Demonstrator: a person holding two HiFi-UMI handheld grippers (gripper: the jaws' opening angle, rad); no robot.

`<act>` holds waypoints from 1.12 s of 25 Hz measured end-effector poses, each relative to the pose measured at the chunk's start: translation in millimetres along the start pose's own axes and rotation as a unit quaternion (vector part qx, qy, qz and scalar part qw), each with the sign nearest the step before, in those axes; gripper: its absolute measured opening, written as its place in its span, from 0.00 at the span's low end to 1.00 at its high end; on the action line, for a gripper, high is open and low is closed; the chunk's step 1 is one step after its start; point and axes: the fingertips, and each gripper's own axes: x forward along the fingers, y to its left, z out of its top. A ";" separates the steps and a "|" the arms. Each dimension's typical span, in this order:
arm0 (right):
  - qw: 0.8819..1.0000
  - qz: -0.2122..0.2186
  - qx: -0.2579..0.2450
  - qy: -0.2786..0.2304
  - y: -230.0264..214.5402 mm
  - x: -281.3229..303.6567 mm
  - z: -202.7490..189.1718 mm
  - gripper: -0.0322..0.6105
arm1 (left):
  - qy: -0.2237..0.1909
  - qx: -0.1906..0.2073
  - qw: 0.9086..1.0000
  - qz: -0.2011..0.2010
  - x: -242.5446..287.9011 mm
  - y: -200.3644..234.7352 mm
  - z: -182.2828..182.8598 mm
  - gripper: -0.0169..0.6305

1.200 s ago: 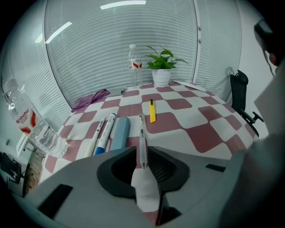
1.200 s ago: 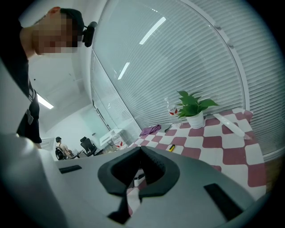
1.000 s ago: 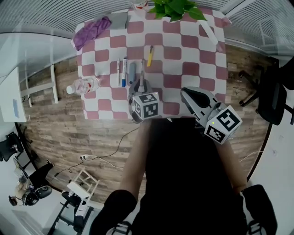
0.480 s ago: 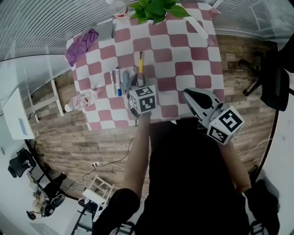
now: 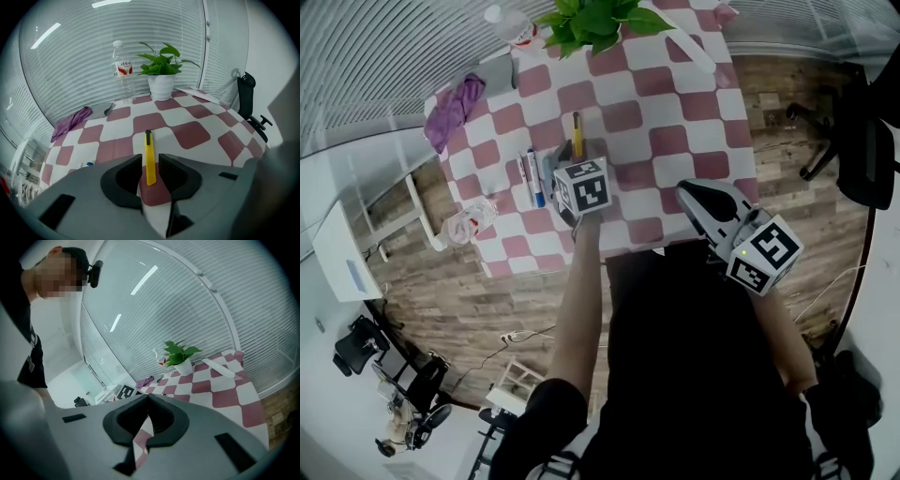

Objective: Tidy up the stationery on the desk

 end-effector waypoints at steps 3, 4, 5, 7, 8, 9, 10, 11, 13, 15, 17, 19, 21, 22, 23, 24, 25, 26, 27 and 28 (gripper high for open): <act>1.000 -0.003 0.006 0.000 -4.5 1.1 0.3 0.08 | 0.014 0.006 1.000 -0.004 7.4 1.7 0.7 0.20; 1.000 -0.004 0.007 -0.001 -5.6 1.3 0.5 0.08 | 0.017 0.009 1.000 -0.005 9.0 1.9 0.9 0.20; 1.000 -0.004 0.008 -0.002 -6.4 1.4 0.8 0.08 | 0.020 0.012 1.000 -0.006 10.0 1.8 1.0 0.20; 1.000 -0.005 0.009 -0.004 -7.0 1.1 1.4 0.08 | 0.024 0.017 1.000 -0.010 10.5 0.8 0.8 0.19; 1.000 -0.005 0.010 -0.005 -7.3 0.6 1.7 0.08 | 0.025 0.020 0.999 -0.011 10.5 -0.1 0.5 0.18; 1.000 -0.006 0.010 -0.005 -7.7 0.1 1.9 0.08 | 0.026 0.022 0.999 -0.012 10.6 -1.1 0.3 0.17; 1.000 -0.007 0.010 -0.006 -8.2 -0.2 2.1 0.08 | 0.027 0.024 0.999 -0.013 10.9 -2.0 0.4 0.16; 1.000 -0.008 0.010 -0.007 -8.3 -0.5 2.3 0.08 | 0.027 0.024 0.999 -0.013 11.2 -2.6 0.4 0.16; 1.000 -0.008 0.010 -0.008 -7.6 -1.1 2.3 0.08 | 0.028 0.022 0.999 -0.014 11.6 -3.0 0.0 0.16; 1.000 -0.008 0.008 -0.009 -6.2 -1.7 2.2 0.08 | 0.027 0.017 0.999 -0.022 11.8 -2.9 -0.1 0.16; 1.000 -0.008 0.006 -0.009 -4.9 -2.7 1.6 0.08 | 0.025 0.009 0.999 -0.030 11.3 -2.0 1.2 0.15; 1.000 -0.008 0.005 -0.008 -3.4 -3.8 0.2 0.08 | 0.020 0.003 0.999 -0.032 8.8 -0.4 4.1 0.15; 1.000 -0.007 0.004 -0.007 -0.9 -3.6 -0.5 0.08 | 0.009 -0.005 0.999 -0.032 2.9 0.6 8.4 0.15; 1.000 -0.005 0.003 -0.007 0.7 -3.1 -0.7 0.08 | 0.003 -0.010 0.999 -0.031 -1.2 0.1 9.8 0.15; 1.000 -0.003 0.001 -0.007 2.5 -2.6 -1.0 0.08 | -0.002 -0.015 0.999 -0.031 -6.0 -1.2 9.9 0.15; 1.000 -0.001 0.000 -0.006 4.6 -1.8 -1.2 0.08 | -0.005 -0.020 0.999 -0.032 -10.9 -3.0 8.7 0.15; 1.000 0.002 -0.002 -0.006 7.0 -0.8 -1.3 0.08 | -0.006 -0.025 0.999 -0.033 -15.6 -5.2 6.5 0.15; 1.000 0.006 -0.003 -0.006 9.7 0.3 -1.3 0.08 | -0.006 -0.029 0.999 -0.034 -19.9 -7.1 3.6 0.15; 1.000 0.009 -0.005 -0.005 12.4 1.5 -1.4 0.08 | -0.004 -0.032 0.999 -0.034 -23.7 -8.7 0.1 0.15; 1.000 0.011 -0.006 -0.005 14.9 2.6 -1.7 0.08 | -0.003 -0.034 0.999 -0.033 -27.0 -10.2 -3.6 0.15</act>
